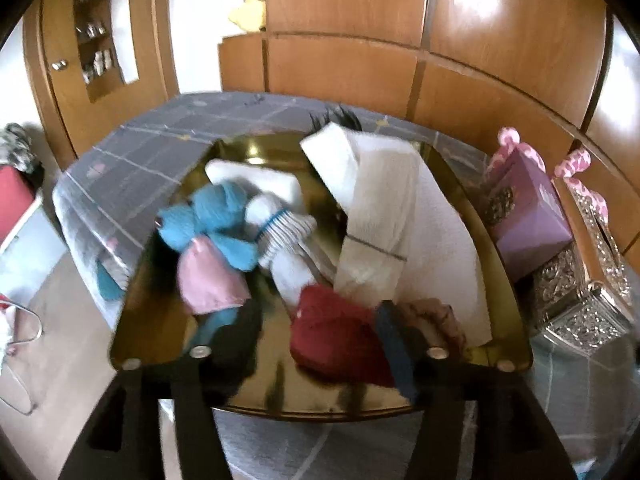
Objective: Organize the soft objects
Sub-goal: 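Carry the red knit hat into the gold tray and open the left tool, then carry the blue Tempo tissue pack into the gold tray and open the right tool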
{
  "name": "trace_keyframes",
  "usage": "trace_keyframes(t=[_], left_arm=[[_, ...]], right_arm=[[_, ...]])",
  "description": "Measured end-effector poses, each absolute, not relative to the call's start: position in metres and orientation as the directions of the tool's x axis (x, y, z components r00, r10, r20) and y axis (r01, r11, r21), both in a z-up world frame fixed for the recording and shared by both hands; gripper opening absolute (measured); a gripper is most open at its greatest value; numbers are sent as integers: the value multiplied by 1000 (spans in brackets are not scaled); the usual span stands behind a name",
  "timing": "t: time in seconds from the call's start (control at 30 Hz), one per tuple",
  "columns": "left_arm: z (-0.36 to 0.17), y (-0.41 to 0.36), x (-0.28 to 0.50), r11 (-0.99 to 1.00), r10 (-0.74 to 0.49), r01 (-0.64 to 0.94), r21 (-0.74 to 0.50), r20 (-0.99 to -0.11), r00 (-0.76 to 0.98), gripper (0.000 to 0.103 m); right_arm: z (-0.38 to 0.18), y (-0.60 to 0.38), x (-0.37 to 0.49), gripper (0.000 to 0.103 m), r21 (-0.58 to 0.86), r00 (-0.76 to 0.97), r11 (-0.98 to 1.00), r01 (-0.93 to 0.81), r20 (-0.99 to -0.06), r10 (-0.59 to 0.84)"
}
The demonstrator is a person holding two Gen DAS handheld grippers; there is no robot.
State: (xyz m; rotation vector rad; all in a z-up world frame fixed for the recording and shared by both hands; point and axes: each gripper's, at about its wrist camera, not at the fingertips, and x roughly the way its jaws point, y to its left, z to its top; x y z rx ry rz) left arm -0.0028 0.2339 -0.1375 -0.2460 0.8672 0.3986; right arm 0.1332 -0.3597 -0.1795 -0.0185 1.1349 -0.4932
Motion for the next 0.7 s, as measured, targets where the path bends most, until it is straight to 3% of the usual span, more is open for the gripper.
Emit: trace_keyframes(t=[0.33,0.47,0.7], left_arm=[[-98,234,-27,879,344,-477,-10,-681,647,87],[-85,233,-35,878,354,-479,-16,-652,671,93],[-75,233,-43,878,356,-479,-26,-633,687,95]], right_arm=[[-178,-363,134,54,-233,329,893,385,-870,-369],[-178,-374,133,53,-157,332,890,429,-888,-317],[-165,-379,135,53,18,415,884,467,-887,-201]])
